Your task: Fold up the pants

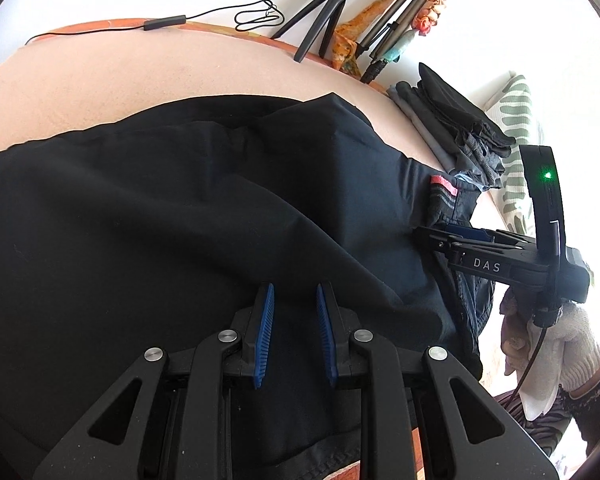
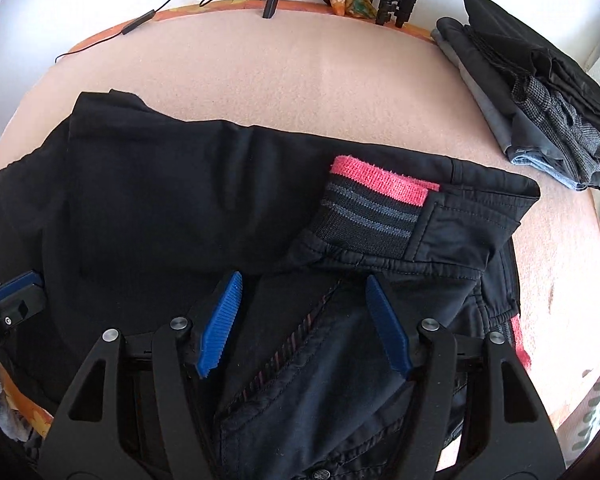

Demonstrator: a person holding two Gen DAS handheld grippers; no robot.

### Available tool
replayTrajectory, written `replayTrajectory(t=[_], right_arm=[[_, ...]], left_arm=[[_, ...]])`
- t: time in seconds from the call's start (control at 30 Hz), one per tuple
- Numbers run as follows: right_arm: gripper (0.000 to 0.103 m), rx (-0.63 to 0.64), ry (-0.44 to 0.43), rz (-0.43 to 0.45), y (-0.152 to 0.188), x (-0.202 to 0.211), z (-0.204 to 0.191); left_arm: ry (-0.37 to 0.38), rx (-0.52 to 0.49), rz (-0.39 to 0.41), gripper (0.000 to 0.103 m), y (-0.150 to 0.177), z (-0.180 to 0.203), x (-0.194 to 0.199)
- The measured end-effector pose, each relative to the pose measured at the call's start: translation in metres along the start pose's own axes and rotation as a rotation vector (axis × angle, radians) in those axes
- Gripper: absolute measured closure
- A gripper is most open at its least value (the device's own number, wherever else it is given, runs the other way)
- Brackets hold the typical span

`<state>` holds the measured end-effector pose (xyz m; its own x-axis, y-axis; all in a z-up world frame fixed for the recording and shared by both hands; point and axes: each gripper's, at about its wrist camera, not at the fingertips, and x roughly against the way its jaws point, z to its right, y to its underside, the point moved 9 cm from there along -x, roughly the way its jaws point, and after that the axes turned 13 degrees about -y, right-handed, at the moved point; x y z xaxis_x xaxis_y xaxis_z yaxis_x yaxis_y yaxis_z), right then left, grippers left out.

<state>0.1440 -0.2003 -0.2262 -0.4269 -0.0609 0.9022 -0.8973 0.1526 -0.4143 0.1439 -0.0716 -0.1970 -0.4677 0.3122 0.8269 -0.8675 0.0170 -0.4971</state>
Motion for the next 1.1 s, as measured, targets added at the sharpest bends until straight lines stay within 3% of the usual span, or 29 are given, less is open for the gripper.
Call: replayTrajectory(t=[0.07, 0.1, 0.17, 0.57, 0.67, 0.73, 0.87, 0.97, 1.1], right_arm=[[0.059, -0.018, -0.025, 0.017, -0.001, 0.004, 0.005], [0.079, -0.025, -0.057, 0.024, -0.001, 0.006, 0.005], [0.099, -0.059, -0.140, 0.046, 0.003, 0.015, 0.007], [0.100, -0.278, -0.314, 0.267, 0.046, 0.102, 0.057], [0.100, -0.372, -0.318, 0.259, 0.070, 0.109, 0.082], [0.098, -0.414, -0.307, 0.222, 0.088, 0.109, 0.095], [0.088, -0.393, -0.151, 0.203, 0.108, 0.123, 0.126], [0.074, -0.363, -0.130, 0.255, 0.096, 0.145, 0.139], [0.067, -0.191, -0.227, 0.303, 0.042, 0.152, 0.111]], left_arm=[[-0.002, -0.005, 0.003, 0.083, 0.000, 0.000, 0.000], [-0.002, -0.006, 0.004, 0.083, 0.000, 0.000, 0.000], [0.001, -0.005, 0.006, 0.083, 0.000, 0.000, 0.000], [0.006, 0.006, 0.008, 0.083, -0.001, -0.003, -0.001], [0.006, 0.007, 0.007, 0.083, -0.001, -0.003, -0.001], [0.007, 0.009, 0.006, 0.083, -0.001, -0.003, -0.001], [0.005, 0.012, 0.002, 0.083, -0.002, -0.003, 0.000], [-0.016, 0.014, 0.011, 0.083, -0.004, -0.006, 0.004], [-0.055, 0.028, 0.065, 0.083, -0.012, -0.017, 0.016]])
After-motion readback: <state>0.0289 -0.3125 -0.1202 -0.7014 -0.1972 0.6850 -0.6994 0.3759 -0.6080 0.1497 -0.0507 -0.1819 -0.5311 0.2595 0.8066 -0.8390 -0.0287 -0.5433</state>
